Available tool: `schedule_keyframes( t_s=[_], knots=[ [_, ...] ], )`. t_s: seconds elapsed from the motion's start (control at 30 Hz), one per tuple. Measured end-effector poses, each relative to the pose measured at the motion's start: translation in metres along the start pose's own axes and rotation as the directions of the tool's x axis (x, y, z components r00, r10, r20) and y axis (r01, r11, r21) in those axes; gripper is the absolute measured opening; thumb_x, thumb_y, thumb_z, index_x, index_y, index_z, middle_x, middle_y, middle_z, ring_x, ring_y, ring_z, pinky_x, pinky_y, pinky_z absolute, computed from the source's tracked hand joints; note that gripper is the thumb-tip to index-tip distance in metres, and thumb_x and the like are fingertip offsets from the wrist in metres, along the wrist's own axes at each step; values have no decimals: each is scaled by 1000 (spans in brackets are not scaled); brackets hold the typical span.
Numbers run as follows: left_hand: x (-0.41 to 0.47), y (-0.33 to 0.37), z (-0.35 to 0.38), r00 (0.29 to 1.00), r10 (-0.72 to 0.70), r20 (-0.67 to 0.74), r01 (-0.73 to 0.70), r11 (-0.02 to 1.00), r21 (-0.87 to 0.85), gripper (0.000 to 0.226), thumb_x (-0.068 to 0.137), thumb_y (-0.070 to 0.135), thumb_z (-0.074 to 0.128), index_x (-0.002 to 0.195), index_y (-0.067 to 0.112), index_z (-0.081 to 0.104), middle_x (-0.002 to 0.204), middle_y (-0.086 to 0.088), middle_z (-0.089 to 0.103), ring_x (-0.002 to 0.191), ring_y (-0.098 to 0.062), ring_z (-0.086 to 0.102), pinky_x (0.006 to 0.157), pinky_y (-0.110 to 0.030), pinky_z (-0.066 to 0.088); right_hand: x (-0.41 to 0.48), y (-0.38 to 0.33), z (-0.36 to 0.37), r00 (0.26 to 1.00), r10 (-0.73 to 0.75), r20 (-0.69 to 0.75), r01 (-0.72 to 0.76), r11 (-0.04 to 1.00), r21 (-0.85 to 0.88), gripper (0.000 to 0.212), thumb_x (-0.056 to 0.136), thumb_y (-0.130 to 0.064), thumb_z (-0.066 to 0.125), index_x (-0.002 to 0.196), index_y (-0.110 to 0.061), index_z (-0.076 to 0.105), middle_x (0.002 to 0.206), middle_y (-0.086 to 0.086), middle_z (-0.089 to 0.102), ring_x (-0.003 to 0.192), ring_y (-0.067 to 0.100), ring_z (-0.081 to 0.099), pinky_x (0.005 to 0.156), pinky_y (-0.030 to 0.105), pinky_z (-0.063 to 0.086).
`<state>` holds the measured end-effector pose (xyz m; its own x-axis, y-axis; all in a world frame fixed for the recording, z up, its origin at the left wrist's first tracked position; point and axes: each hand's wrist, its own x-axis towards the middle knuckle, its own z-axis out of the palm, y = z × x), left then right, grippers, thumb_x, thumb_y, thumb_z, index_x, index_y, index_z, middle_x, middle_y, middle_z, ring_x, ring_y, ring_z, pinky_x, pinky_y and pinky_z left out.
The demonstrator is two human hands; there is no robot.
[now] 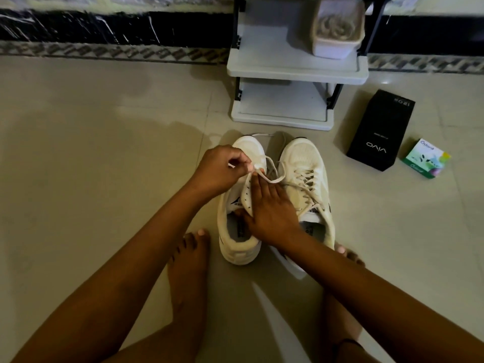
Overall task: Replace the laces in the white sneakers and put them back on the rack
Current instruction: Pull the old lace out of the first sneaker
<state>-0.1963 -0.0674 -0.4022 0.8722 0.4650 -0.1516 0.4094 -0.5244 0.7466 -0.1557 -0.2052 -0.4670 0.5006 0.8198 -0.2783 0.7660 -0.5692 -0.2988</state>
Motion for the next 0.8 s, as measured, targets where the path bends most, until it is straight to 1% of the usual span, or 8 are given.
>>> schedule_keyframes(
  t_s=[0.1, 0.17, 0.3, 0.4, 0.5, 0.63, 0.7, 0.8],
  knots=[
    [4, -16, 6, 990, -36, 134, -9, 947, 320, 26, 80, 7, 66, 106, 11, 68, 120, -10, 54, 106, -24, 55, 90, -32, 45, -1, -1, -1, 1000, 2, 8, -2, 1000, 12, 84, 94, -59, 28, 149, -6, -5, 158, 15, -3, 146, 27, -2, 117, 38, -3],
    [5, -26, 12, 980, -113, 163, 35, 908, 418, 35, 79, 4, 63, 113, 12, 67, 129, -11, 48, 114, -28, 53, 96, -36, 43, -1, -2, -1, 1000, -3, 2, 3, 1000, 16, 84, 94, -57, 32, 150, -6, -5, 158, 16, 0, 146, 28, 2, 117, 38, -2],
    [6, -29, 19, 992, -117, 38, 88, 890, 448, 22, 83, 7, 59, 100, 11, 72, 119, -12, 57, 106, -30, 57, 91, -37, 46, 0, -1, 0, 1000, -1, 17, 0, 1000, 17, 86, 94, -57, 29, 148, -4, -12, 157, 17, -10, 146, 30, -4, 116, 38, -6],
    [7, -29, 20, 995, -98, -10, 92, 884, 458, 19, 82, 10, 60, 98, 8, 72, 112, -10, 63, 100, -28, 61, 85, -35, 49, 1, 0, 2, 1000, 2, -8, -2, 1000, 18, 89, 85, -62, 15, 149, -3, -7, 157, 18, -3, 146, 31, 2, 117, 39, -1],
    [6, -15, 11, 999, -7, 32, -2, 959, 283, 15, 81, 8, 65, 92, 9, 75, 104, -8, 69, 96, -24, 62, 86, -32, 49, 0, 0, 3, 1000, -3, -22, 3, 1000, 14, 87, 84, -59, 16, 150, -3, 5, 157, 18, 10, 145, 30, 12, 117, 40, 6],
    [3, -1, 2, 998, 45, 49, -49, 995, 84, 12, 83, 13, 69, 94, 11, 75, 99, -3, 72, 95, -17, 64, 88, -27, 48, 0, 1, 2, 1000, -4, -9, 4, 1000, 8, 88, 82, -59, 12, 150, -4, -1, 158, 15, 3, 146, 27, 3, 117, 38, 1],
    [4, -6, 4, 997, 29, 72, -40, 988, 150, 18, 85, 12, 65, 102, 12, 72, 114, -4, 67, 106, -20, 61, 90, -26, 44, 1, 0, 1, 1000, -4, -9, 4, 1000, 3, 88, 82, -61, 10, 150, -5, -2, 158, 15, 3, 146, 27, 4, 117, 38, 2],
    [6, -20, 11, 983, -90, 160, 7, 890, 455, 35, 86, 10, 59, 119, 20, 64, 142, -1, 47, 124, -23, 48, 97, -32, 41, 0, 0, -1, 1000, -5, 9, 5, 1000, -11, 82, 93, -58, 25, 150, -4, 0, 157, 17, 6, 145, 28, 9, 117, 39, 4]
  ],
)
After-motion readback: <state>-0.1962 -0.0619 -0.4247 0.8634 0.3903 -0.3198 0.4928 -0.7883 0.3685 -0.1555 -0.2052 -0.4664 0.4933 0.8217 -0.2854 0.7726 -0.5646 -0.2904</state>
